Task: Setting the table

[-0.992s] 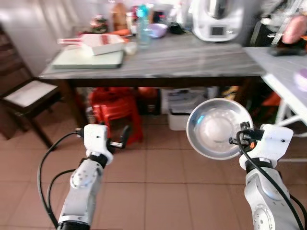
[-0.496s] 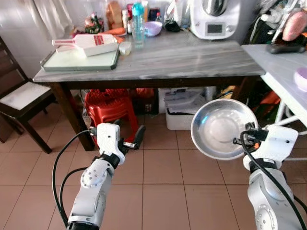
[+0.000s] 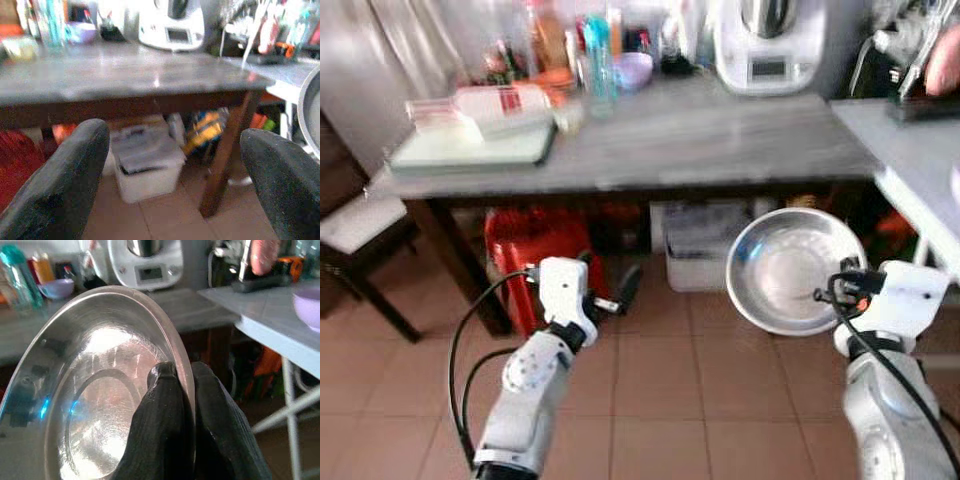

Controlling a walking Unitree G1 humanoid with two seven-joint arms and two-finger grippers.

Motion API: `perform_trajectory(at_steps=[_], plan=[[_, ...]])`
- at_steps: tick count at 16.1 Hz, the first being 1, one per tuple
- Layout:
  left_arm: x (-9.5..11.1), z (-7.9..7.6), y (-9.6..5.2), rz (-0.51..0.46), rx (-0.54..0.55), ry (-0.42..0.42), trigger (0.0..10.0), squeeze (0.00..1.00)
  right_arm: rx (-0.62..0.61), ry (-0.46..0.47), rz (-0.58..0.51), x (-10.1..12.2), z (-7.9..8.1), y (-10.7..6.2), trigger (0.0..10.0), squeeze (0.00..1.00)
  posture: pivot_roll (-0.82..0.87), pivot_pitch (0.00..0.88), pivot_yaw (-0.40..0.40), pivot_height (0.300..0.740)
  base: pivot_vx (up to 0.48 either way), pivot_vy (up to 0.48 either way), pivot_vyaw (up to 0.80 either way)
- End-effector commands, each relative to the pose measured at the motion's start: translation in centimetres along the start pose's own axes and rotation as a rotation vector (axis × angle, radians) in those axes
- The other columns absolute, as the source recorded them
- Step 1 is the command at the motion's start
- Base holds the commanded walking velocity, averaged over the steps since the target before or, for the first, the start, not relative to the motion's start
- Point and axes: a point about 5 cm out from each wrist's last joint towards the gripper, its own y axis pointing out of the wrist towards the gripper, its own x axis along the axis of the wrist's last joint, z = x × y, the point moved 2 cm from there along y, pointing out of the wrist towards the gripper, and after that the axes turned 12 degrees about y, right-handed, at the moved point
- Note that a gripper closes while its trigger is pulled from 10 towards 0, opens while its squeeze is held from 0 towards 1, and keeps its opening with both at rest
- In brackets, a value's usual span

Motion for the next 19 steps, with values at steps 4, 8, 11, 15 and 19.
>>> perform_trajectory(at_steps=[4, 8, 11, 15, 19], plan=[[-0.19, 1.02, -0.42, 0.02, 0.025, 0.009, 10.0, 0.0, 0.041, 0.016, -0.003, 0.04, 1.13, 0.11, 10.0, 0.0, -0.07, 0.019, 0.026, 0.74, 0.446, 0.0, 0.0], [-0.16, 0.74, -0.31, 0.02, 0.013, 0.008, 10.0, 0.0, 0.044, 0.012, -0.003, -0.02, 1.15, 0.15, 10.0, 0.0, -0.07, 0.015, 0.027, 0.74, 0.456, 0.0, 0.0], [-0.11, 0.69, -0.25, 0.017, 0.008, 0.01, 10.0, 0.0, 0.051, 0.006, -0.009, 0.14, 1.21, 0.32, 10.0, 0.0, -0.07, 0.012, 0.024, 0.74, 0.446, 0.0, 0.0], [-0.06, 1.08, -0.16, 0.016, 0.017, 0.025, 10.0, 0.0, 0.074, -0.007, -0.012, 0.15, 1.66, 0.41, 10.0, 0.0, -0.06, 0.009, 0.024, 0.74, 0.446, 0.0, 0.16], [-0.04, 0.96, -0.14, 0.014, 0.01, 0.023, 10.0, 0.0, 0.068, -0.008, -0.012, 0.09, 1.53, 0.37, 10.0, 0.0, -0.06, 0.008, 0.025, 0.74, 0.446, 0.0, 0.4]])
